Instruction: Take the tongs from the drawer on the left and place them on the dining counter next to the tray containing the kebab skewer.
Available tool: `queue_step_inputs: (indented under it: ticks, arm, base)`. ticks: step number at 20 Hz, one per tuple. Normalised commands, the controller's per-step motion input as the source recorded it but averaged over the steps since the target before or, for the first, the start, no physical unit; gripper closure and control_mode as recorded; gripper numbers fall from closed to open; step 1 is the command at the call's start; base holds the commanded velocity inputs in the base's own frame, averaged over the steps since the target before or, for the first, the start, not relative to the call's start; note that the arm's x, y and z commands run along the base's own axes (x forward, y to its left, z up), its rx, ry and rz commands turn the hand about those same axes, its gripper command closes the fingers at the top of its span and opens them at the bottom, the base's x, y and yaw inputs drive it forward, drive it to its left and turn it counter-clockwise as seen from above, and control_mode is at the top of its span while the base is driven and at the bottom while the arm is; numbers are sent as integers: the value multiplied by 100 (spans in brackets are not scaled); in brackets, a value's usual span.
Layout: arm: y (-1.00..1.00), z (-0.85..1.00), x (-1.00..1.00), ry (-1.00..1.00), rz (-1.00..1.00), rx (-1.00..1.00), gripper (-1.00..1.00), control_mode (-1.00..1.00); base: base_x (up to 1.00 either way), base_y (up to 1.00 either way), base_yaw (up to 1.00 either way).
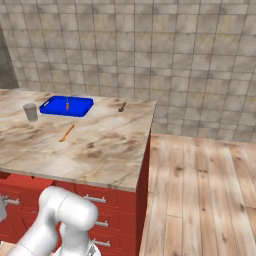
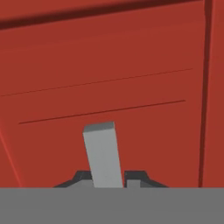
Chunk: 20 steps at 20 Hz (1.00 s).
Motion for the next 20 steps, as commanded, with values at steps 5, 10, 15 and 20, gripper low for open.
queue_step_inputs:
  ticks: [5, 10, 15, 20]
  arm:
    - [0, 0, -62, 0, 0, 0, 100, -100]
    - [0, 0, -60, 0, 0, 0, 100, -100]
    - [0, 0, -59, 0, 0, 0, 100, -100]
    - [0, 0, -53, 0, 0, 0, 100, -100]
  base:
    - [0, 0, 0]
    - [0, 0, 0]
    - [0, 0, 0]
    - [0, 0, 0]
